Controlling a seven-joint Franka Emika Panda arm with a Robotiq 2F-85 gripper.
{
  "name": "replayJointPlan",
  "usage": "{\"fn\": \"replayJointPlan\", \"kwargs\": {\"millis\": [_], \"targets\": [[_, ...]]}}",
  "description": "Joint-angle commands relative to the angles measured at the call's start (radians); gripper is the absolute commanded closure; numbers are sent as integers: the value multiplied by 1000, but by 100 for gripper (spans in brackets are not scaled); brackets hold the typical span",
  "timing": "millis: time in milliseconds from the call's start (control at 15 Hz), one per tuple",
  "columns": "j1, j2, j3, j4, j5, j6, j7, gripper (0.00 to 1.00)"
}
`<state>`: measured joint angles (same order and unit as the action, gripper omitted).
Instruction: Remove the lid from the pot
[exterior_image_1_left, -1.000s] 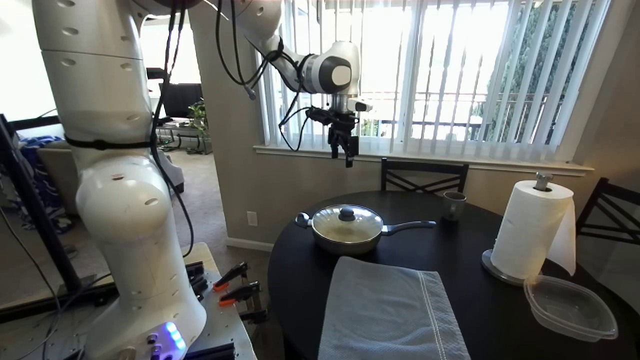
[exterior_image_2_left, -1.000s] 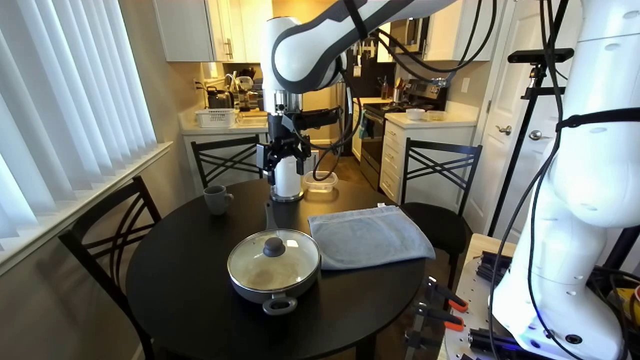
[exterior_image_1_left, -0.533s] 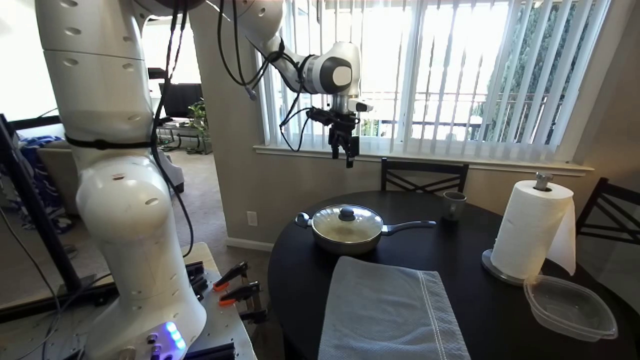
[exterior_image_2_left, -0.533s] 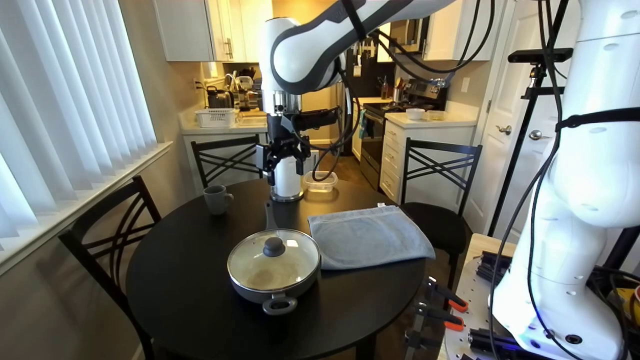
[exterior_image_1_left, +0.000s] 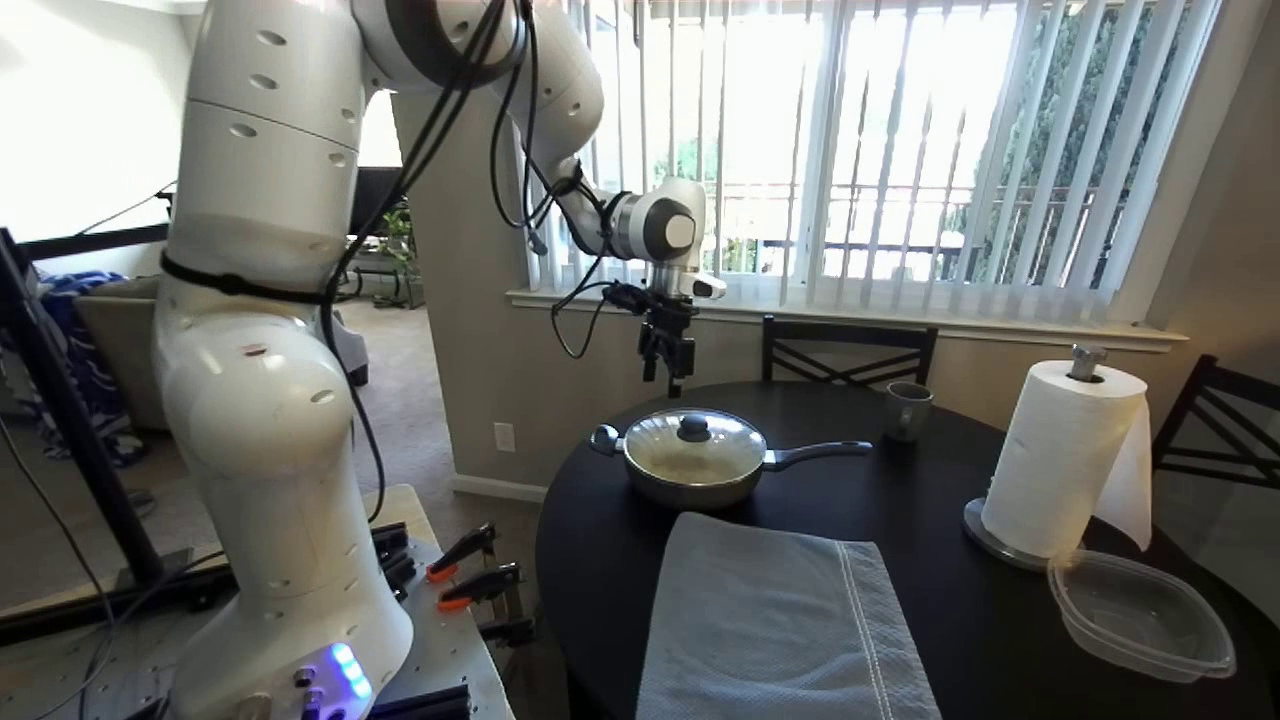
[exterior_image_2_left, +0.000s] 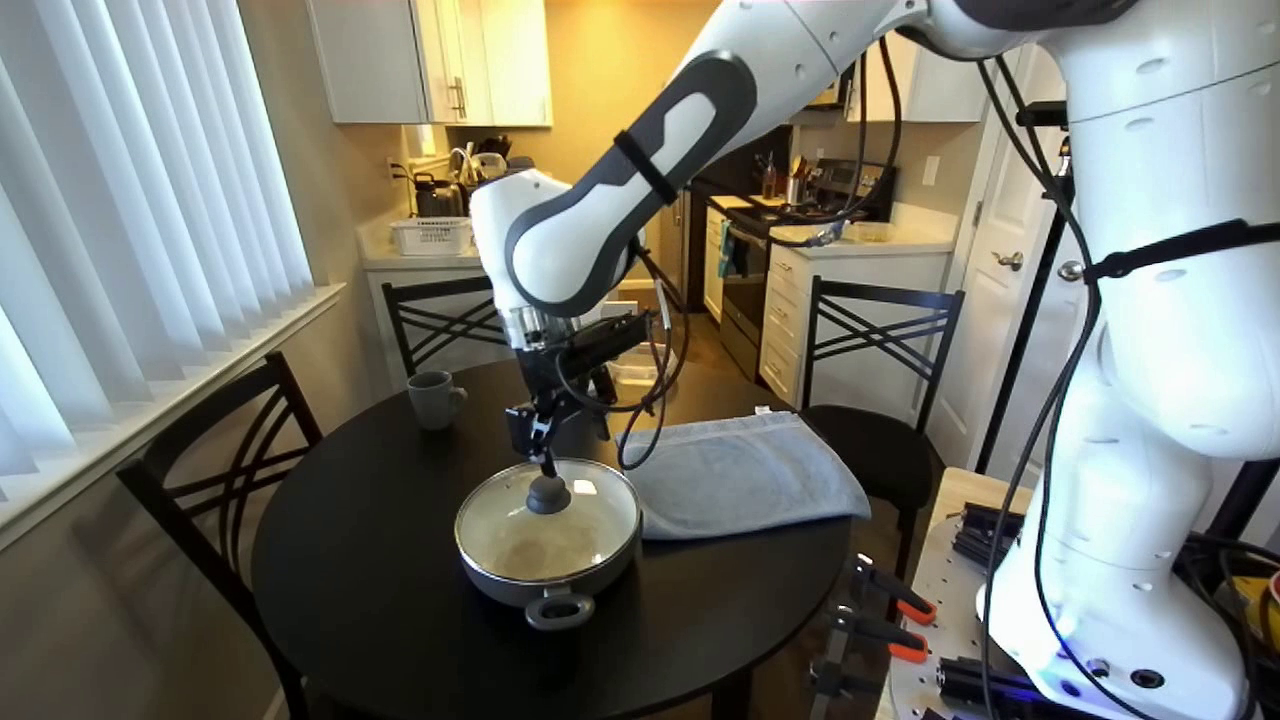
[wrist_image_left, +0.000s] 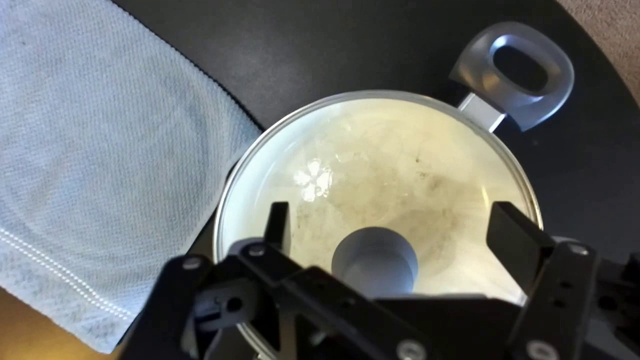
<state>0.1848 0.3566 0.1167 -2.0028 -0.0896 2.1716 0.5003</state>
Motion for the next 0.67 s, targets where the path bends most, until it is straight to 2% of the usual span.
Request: {"fn": "replayJointPlan", "kwargs": {"millis": [0,200,600], "targets": [[59,101,-21,61,-14,40,18,0],[86,144,-47,62,-6,114,37,0],[98,149,-121,-20,15,348,138,0]]}}
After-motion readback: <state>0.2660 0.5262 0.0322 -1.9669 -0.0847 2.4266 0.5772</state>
